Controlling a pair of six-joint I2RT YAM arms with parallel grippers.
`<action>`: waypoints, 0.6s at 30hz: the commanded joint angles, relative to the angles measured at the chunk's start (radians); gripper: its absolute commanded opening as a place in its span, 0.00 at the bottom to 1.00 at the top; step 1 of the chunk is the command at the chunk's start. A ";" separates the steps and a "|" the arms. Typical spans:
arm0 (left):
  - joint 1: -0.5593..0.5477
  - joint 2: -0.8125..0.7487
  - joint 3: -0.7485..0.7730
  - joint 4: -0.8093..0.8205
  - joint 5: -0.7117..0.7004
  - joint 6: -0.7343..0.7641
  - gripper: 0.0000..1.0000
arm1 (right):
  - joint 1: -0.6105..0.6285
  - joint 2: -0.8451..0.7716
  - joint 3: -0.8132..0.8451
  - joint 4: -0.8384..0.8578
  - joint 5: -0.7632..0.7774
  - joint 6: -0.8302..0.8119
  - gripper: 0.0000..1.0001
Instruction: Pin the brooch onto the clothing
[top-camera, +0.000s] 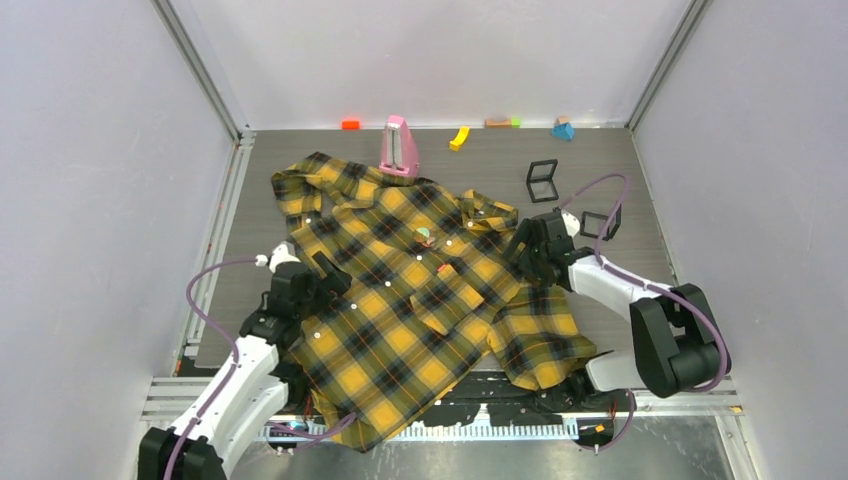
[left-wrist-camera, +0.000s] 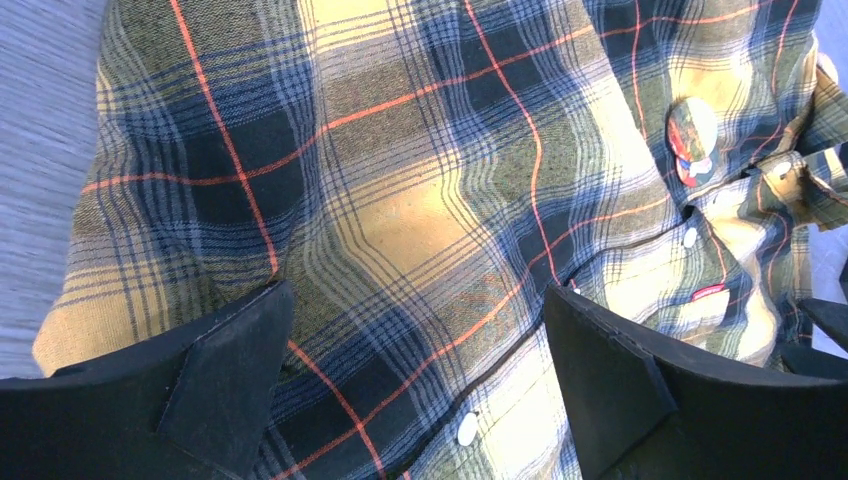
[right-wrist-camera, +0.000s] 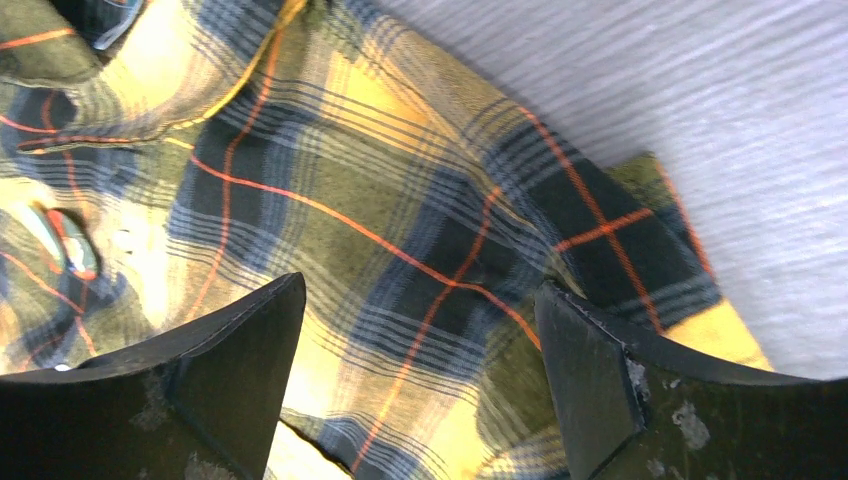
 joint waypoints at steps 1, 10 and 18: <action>0.008 0.002 0.121 -0.076 0.016 0.050 1.00 | -0.015 -0.070 0.030 -0.159 0.086 -0.044 0.92; 0.030 0.248 0.549 -0.305 0.107 0.465 1.00 | -0.015 -0.244 0.252 -0.377 0.213 -0.220 0.94; 0.049 0.275 0.872 -0.347 0.040 0.668 1.00 | -0.014 -0.430 0.422 -0.442 0.430 -0.385 0.94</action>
